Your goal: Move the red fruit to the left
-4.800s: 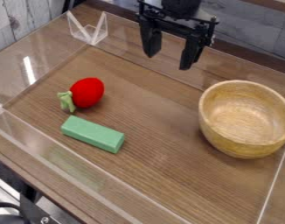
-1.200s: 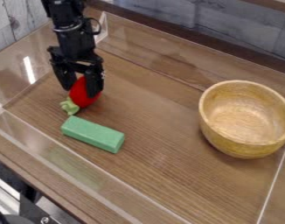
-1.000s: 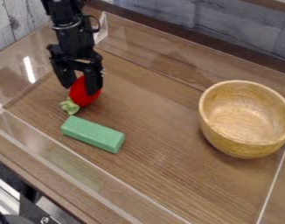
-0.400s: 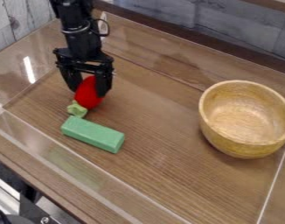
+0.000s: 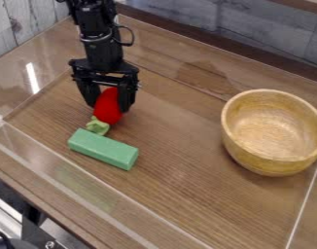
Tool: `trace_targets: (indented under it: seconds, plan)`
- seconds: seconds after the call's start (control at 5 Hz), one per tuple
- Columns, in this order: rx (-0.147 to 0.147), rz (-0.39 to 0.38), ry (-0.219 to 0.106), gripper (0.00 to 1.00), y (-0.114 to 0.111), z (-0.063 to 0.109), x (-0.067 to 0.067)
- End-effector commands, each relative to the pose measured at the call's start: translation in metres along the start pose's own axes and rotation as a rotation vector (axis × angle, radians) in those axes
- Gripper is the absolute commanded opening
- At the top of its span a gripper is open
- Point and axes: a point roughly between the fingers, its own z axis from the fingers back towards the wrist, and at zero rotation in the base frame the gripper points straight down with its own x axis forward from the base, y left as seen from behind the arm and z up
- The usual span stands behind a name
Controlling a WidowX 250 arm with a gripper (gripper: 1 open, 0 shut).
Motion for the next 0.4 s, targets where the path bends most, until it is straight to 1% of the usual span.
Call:
trace_targets:
  seconds: [0.0, 0.2]
  plan:
    - [0.011, -0.041, -0.079, 1.0, -0.008, 0.03, 0.016]
    - [0.005, -0.101, -0.079, 1.0, -0.006, 0.04, 0.03]
